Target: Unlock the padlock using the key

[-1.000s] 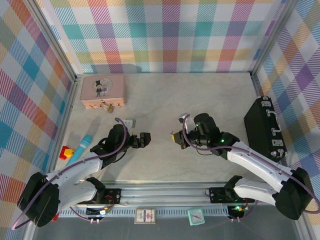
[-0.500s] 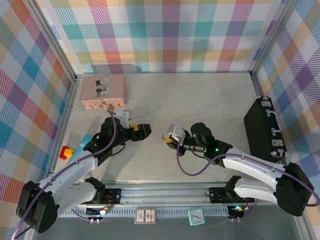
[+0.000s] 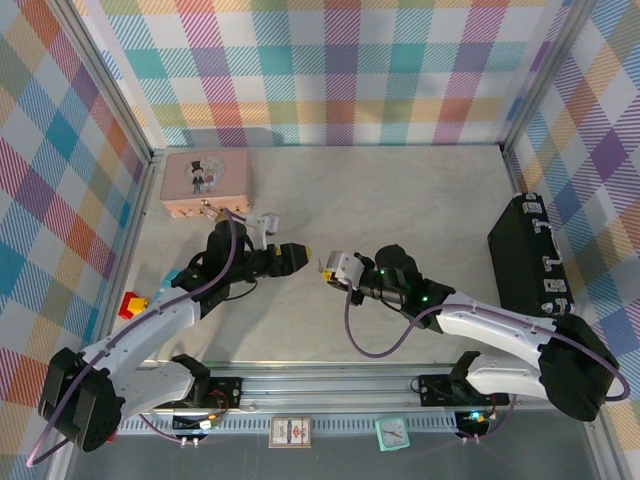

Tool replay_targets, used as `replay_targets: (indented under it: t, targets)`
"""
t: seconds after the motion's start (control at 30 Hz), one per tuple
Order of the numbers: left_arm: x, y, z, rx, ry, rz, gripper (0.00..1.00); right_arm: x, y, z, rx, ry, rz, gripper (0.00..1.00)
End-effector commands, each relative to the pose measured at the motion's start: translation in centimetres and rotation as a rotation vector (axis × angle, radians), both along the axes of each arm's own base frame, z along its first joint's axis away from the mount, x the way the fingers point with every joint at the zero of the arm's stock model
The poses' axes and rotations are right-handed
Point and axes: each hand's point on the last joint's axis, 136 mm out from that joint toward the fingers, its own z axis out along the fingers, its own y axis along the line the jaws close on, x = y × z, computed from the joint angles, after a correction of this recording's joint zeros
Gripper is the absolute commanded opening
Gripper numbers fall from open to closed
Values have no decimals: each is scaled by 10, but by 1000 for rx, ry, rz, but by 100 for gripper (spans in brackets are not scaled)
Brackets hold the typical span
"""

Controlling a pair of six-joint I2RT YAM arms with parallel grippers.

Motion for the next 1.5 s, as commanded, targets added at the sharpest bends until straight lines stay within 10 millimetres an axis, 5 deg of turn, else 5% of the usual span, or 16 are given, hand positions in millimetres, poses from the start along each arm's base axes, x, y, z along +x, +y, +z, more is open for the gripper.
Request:
replay_targets:
  t: [0.0, 0.53, 1.47]
  targets:
    - [2, -7, 6, -23, 32, -26, 57, 3, 12, 15, 17, -67, 16, 0]
    - [5, -21, -9, -15, 88, -76, 37, 7, 28, 15, -9, -109, 22, 0]
    - [7, -21, -15, 8, 93, -80, 5, 12, 28, 9, -34, -110, -10, 0]
